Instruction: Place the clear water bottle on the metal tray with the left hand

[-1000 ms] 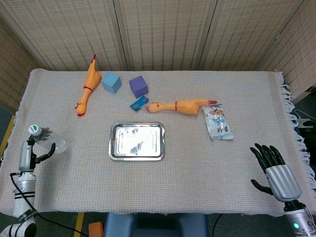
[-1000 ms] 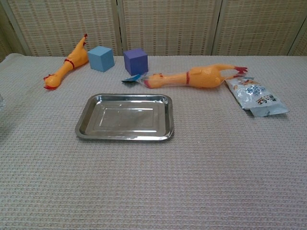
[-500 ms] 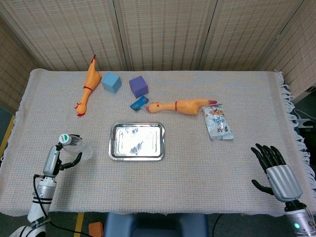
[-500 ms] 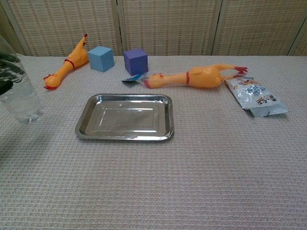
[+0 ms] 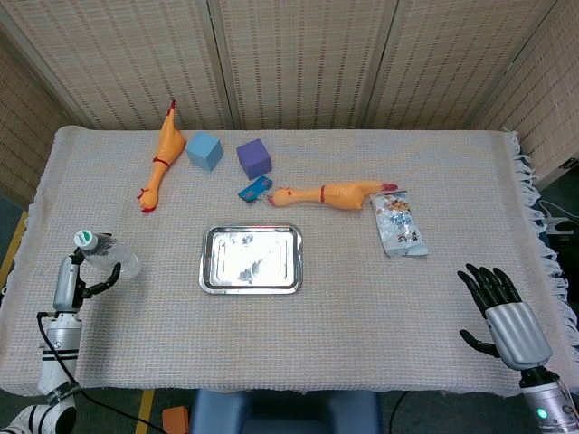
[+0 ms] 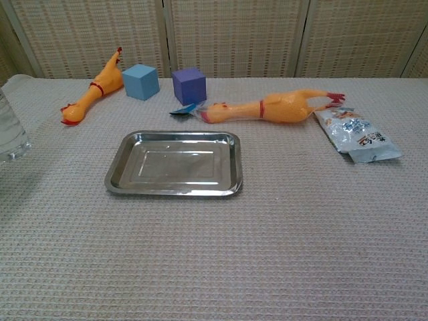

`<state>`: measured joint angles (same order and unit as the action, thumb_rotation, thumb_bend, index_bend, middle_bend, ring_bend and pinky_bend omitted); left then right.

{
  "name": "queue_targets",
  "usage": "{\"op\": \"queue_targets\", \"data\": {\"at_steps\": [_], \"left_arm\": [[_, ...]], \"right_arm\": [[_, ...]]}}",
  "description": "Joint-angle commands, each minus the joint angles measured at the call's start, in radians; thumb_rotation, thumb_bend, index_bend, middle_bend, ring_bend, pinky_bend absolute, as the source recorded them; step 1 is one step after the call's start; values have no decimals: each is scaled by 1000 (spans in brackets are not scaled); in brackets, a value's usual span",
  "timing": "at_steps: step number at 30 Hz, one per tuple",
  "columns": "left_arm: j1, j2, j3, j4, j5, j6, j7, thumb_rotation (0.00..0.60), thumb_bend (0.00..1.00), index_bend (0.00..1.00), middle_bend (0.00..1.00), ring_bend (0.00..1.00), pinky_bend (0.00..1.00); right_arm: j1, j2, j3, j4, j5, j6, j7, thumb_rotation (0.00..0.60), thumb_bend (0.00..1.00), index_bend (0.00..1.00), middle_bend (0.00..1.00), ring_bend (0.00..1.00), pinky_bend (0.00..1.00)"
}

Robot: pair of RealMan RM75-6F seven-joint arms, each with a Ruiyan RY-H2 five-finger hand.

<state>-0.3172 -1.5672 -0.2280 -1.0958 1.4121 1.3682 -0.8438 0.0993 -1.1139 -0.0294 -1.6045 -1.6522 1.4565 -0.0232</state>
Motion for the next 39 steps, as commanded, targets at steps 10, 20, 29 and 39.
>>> {"op": "queue_targets", "data": {"at_steps": [10, 20, 29, 39], "left_arm": [[-36, 79, -54, -197, 79, 146, 151, 600, 642, 454, 426, 257, 334], [-31, 112, 46, -243, 22, -51, 67, 600, 642, 447, 422, 266, 343], [-42, 146, -16, -327, 81, 83, 112, 600, 637, 445, 420, 265, 337], [-53, 88, 64, -235, 18, -79, 81, 600, 637, 438, 411, 264, 325]], "right_arm": [[3, -1, -2, -4, 4, -10, -7, 600, 112, 0, 0, 0, 0], [2, 1, -3, -7, 8, -13, -8, 600, 112, 0, 0, 0, 0], [4, 1, -6, -8, 7, -20, -14, 600, 112, 0, 0, 0, 0], [2, 3, -7, -12, 8, -18, -15, 600, 112, 0, 0, 0, 0]]}}
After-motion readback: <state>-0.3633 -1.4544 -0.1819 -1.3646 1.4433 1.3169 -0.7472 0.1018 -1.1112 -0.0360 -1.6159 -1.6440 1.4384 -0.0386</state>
